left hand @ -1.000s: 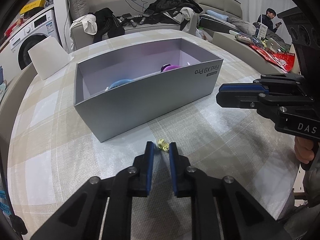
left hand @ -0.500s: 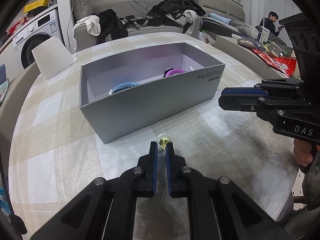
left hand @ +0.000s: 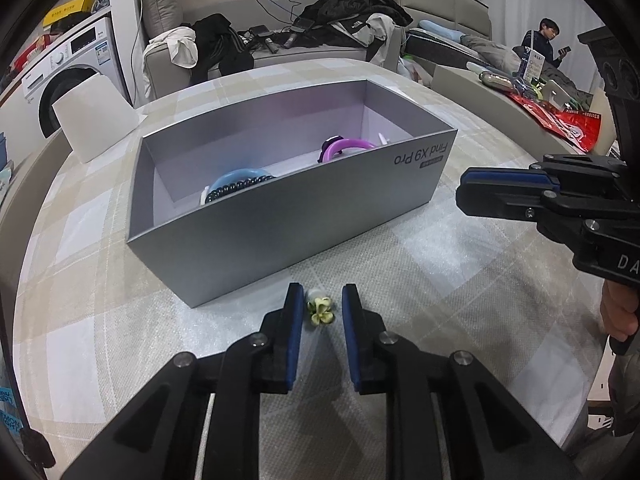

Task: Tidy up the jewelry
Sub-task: 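Carry both yellow flower charms over the box with both tools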

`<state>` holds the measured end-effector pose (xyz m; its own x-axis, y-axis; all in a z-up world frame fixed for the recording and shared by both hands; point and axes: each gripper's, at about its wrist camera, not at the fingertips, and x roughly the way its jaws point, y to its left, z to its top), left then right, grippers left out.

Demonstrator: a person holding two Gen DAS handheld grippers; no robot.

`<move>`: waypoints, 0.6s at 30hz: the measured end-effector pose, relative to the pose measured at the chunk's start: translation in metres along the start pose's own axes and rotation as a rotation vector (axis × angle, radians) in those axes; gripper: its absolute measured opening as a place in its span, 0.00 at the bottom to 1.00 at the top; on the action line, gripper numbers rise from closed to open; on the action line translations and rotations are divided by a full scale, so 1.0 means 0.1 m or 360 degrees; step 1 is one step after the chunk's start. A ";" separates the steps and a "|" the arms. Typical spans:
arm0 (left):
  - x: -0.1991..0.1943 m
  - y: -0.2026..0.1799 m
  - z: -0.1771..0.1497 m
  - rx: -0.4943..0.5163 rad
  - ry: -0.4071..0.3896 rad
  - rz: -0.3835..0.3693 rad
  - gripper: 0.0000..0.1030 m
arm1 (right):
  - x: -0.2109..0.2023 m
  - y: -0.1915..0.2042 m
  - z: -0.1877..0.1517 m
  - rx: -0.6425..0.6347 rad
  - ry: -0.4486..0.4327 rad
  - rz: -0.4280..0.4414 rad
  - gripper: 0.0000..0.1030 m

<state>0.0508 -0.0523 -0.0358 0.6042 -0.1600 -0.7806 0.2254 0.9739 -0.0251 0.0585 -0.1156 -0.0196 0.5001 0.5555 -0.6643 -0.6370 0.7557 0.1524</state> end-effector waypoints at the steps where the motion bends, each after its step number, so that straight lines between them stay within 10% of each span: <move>1: 0.00 0.01 0.00 -0.0007 -0.0001 -0.0011 0.14 | 0.00 0.00 0.00 0.0001 -0.0002 -0.0001 0.11; 18: -0.33 0.01 0.07 -0.0030 -0.0221 -0.0030 0.08 | -0.13 0.01 0.06 0.0012 -0.0090 0.0011 0.11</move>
<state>0.0364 -0.0473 -0.0055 0.7001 -0.1976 -0.6862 0.2240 0.9732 -0.0517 0.0549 -0.1198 -0.0067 0.5284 0.5792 -0.6207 -0.6362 0.7543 0.1623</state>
